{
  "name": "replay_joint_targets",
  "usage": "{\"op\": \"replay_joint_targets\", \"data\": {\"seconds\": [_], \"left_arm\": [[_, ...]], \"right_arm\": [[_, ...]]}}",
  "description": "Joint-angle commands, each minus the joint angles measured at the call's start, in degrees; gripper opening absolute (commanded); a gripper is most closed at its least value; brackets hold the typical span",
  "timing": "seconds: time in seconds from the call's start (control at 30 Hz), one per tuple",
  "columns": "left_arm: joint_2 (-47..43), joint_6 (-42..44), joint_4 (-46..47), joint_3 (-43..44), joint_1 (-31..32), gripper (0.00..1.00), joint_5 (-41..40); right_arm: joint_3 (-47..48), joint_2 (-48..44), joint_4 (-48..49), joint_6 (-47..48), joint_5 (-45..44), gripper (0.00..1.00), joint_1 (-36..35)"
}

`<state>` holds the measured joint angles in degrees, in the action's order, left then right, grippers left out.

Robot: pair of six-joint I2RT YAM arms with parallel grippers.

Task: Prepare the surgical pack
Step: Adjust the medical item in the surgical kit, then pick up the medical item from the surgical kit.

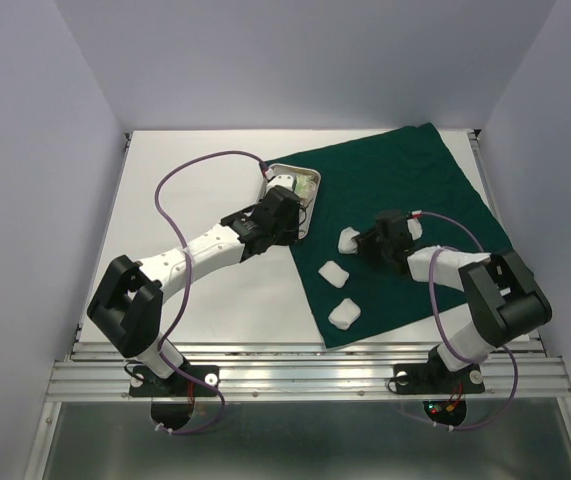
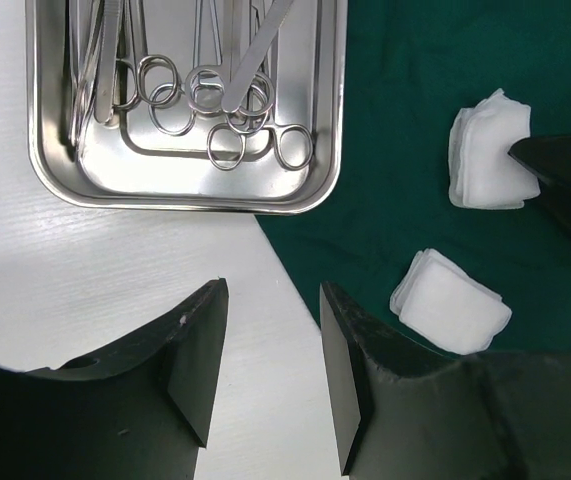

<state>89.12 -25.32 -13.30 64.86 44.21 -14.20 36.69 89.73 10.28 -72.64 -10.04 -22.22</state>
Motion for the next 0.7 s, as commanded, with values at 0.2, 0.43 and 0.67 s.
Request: {"op": "replay_joint_targets", "data": {"seconds": [0.2, 0.43, 0.67], "left_arm": [[0.44, 0.98, -0.06, 4.4, 0.0, 0.53, -0.13], [0.44, 1.24, -0.41, 4.84, 0.09, 0.53, -0.3], [0.7, 1.42, -0.59, 4.84, 0.09, 0.53, -0.31]], "right_arm": [[4.09, -4.57, -3.96, 9.88, -1.92, 0.51, -0.55], [6.55, 0.17, -3.96, 15.69, 1.95, 0.62, -0.55], [7.78, 4.04, -3.25, 17.45, 4.42, 0.61, -0.02]]}}
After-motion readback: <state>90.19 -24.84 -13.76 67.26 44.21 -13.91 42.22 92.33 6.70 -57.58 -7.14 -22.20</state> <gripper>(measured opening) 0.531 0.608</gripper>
